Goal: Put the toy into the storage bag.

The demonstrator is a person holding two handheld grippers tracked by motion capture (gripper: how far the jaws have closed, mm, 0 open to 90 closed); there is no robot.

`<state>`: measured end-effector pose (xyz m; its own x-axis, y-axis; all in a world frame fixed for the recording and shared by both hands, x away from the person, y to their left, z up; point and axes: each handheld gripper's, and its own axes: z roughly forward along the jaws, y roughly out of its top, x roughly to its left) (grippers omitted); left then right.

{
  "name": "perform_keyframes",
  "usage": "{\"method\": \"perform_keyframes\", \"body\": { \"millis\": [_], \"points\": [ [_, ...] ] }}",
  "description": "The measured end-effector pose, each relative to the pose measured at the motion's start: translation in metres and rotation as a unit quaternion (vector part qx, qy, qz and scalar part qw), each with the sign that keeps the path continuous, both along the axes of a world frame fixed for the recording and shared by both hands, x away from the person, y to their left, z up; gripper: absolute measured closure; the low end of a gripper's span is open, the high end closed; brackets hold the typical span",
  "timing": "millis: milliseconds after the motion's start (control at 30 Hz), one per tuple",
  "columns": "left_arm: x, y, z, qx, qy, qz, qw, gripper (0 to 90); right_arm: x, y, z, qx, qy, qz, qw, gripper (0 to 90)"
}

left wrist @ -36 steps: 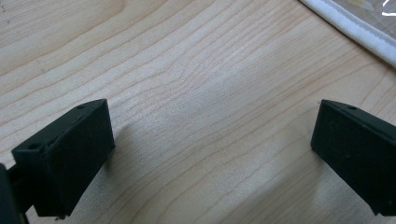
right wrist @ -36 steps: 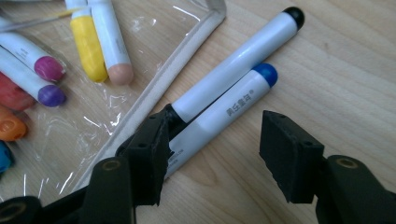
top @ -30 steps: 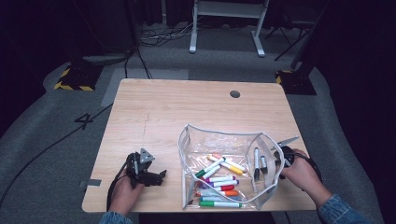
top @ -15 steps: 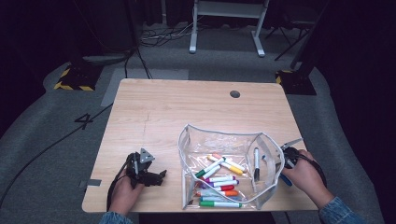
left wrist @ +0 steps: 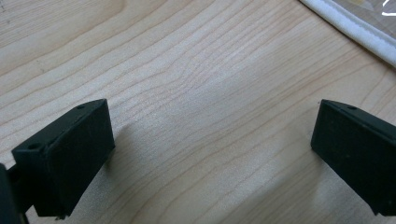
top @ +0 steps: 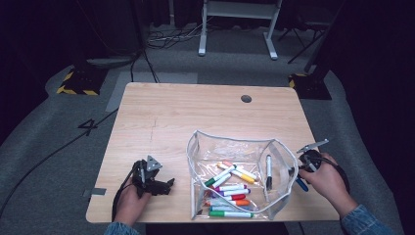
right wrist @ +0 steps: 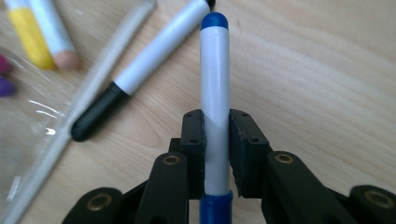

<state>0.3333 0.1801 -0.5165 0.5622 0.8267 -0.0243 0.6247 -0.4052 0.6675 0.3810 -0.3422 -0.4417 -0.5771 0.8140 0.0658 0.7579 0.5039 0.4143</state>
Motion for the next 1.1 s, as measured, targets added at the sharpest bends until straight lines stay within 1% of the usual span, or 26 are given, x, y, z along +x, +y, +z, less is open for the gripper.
{"method": "perform_keyframes", "body": {
  "millis": [100, 133, 200, 367, 433, 467, 500, 567, 667, 800, 867, 933, 1000, 1100],
  "points": [
    [0.000, 0.000, 0.000, -0.001, 0.000, 0.001, 1.0000, 0.0, -0.002, 0.001, 0.018, 0.009, -0.015, 0.008, 0.9998, 76.9],
    [0.000, 0.000, 0.000, 0.000, -0.001, 0.000, 1.0000, 0.0, -0.004, 0.001, 0.024, 0.007, -0.019, 0.012, 0.9997, 76.9],
    [0.000, 0.000, 0.000, -0.001, 0.000, 0.001, 1.0000, 0.0, -0.006, 0.003, 0.035, 0.014, -0.026, 0.019, 0.9994, 76.9],
    [0.000, 0.000, 0.000, 0.000, -0.001, 0.000, 1.0000, 0.0, -0.011, 0.009, 0.063, 0.025, -0.033, 0.040, 0.9983, 76.9],
    [0.000, 0.000, 0.000, -0.001, 0.000, 0.001, 1.0000, 0.0, -0.013, 0.012, 0.074, 0.029, -0.040, 0.046, 0.9977, 76.9],
    [0.000, 0.000, 0.000, 0.001, -0.001, -0.001, 1.0000, 0.0, -0.014, 0.014, 0.079, 0.028, -0.047, 0.051, 0.9972, 76.8],
    [0.000, 0.000, 0.000, 0.000, 0.000, 0.000, 1.0000, 0.0, -0.015, 0.016, 0.084, 0.025, -0.055, 0.056, 0.9966, 76.9],
    [0.000, 0.000, 0.000, 0.000, 0.000, 0.000, 1.0000, 0.0, -0.017, 0.020, 0.092, 0.024, -0.062, 0.066, 0.9956, 76.9],
    [0.000, 0.000, 0.000, 0.001, -0.001, 0.000, 1.0000, 0.0, -0.021, 0.026, 0.103, 0.028, -0.062, 0.076, 0.9948, 76.9],
    [0.000, 0.000, 0.000, 0.001, -0.001, -0.001, 1.0000, 0.0, -0.024, 0.033, 0.117, 0.032, -0.066, 0.091, 0.9931, 76.8],
    [0.000, 0.000, 0.000, 0.001, 0.000, 0.000, 1.0000, 0.0, -0.026, 0.037, 0.123, 0.027, -0.070, 0.100, 0.9922, 76.8],
    [0.000, 0.000, 0.000, 0.001, -0.001, 0.000, 1.0000, 0.0, -0.029, 0.042, 0.130, 0.010, -0.083, 0.108, 0.9906, 76.9],
    [0.000, 0.000, 0.000, 0.001, -0.001, -0.001, 1.0000, 0.0, -0.031, 0.045, 0.137, 0.000, -0.090, 0.112, 0.9897, 76.9],
    [0.000, 0.000, 0.000, 0.001, -0.001, -0.001, 1.0000, 0.0, -0.031, 0.045, 0.148, -0.003, -0.102, 0.111, 0.9885, 76.9]
  ]
}}
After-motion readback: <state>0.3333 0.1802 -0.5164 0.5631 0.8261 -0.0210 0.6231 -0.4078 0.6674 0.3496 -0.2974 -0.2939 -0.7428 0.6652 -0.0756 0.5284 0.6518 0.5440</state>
